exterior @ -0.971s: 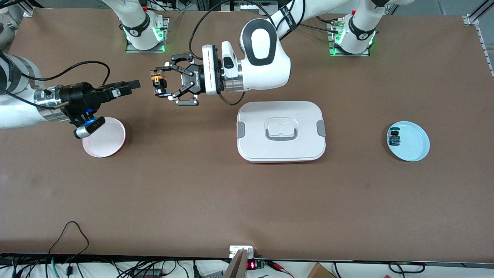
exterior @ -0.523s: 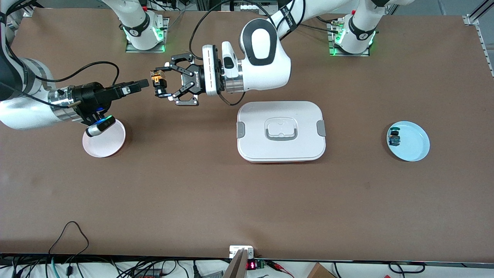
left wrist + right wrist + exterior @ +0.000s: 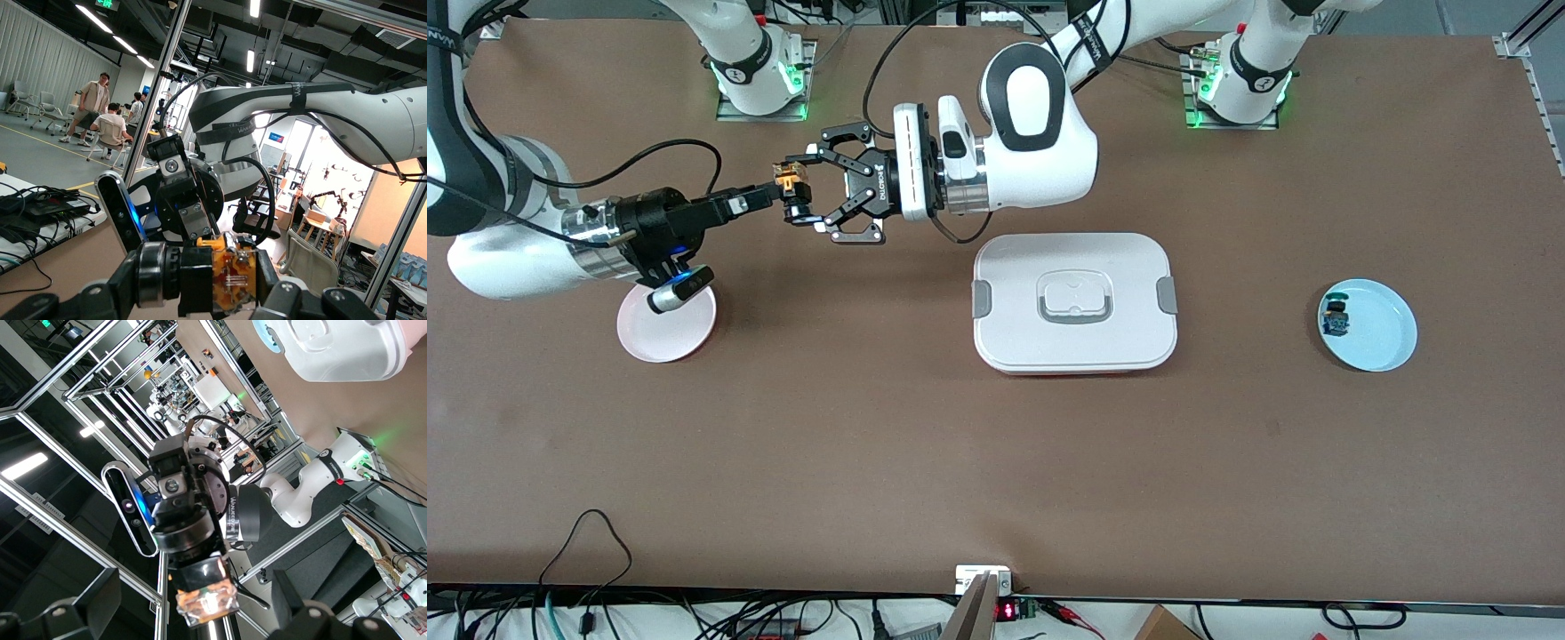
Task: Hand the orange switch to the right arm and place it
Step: 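Grasp the orange switch with the right gripper beside the left gripper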
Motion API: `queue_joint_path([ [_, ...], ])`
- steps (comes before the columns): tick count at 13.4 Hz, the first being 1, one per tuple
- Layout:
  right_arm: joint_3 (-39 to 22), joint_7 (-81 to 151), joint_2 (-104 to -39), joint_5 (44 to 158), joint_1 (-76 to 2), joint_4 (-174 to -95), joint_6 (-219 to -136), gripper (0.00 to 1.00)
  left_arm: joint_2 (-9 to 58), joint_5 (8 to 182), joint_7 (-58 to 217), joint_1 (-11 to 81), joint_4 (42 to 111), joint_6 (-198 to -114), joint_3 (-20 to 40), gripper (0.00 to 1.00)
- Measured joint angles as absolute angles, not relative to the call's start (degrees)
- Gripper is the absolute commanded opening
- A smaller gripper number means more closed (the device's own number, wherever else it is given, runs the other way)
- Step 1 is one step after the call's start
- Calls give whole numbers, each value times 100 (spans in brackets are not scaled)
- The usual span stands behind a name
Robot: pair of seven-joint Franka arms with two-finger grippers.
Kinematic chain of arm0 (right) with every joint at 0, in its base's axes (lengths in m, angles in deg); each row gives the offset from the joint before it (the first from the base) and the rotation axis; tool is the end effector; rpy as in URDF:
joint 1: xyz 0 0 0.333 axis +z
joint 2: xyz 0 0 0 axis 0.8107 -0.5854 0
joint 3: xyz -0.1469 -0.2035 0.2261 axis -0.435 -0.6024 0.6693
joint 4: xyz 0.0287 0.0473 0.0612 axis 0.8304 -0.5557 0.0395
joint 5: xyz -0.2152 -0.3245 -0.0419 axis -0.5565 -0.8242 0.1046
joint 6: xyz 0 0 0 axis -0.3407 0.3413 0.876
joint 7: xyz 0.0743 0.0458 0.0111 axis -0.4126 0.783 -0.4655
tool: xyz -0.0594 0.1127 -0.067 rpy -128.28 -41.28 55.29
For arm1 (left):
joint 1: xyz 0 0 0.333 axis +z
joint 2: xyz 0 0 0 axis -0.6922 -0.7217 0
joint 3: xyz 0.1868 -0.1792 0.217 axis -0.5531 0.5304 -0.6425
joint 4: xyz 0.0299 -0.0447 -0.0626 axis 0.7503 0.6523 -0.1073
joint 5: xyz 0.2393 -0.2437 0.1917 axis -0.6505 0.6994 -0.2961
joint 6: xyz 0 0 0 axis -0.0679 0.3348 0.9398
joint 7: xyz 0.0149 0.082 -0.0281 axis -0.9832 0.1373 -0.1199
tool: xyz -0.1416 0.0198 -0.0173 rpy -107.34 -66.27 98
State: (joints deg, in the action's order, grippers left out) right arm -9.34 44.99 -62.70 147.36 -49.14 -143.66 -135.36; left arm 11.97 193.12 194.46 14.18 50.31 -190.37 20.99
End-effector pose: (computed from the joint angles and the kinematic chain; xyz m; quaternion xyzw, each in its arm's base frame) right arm 0.5615 0.1556 0.4615 -0.6825 0.1287 0.3317 0.6385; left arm 0.5229 -0.6190 0.4666 0.6008 -0.3618 0.4476 0.5548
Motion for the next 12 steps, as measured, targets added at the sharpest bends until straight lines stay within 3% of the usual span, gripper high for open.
queue_joint_path([
  [8,-932,4389,-6217,14871,-4707,-14470,-13695,91,1191,19312,19446,1417,5031,-19037,2093,5],
  [12,-933,4294,-6206,14871,-4705,-14482,-13695,41,1191,19312,19446,1417,5030,-19037,2093,5],
])
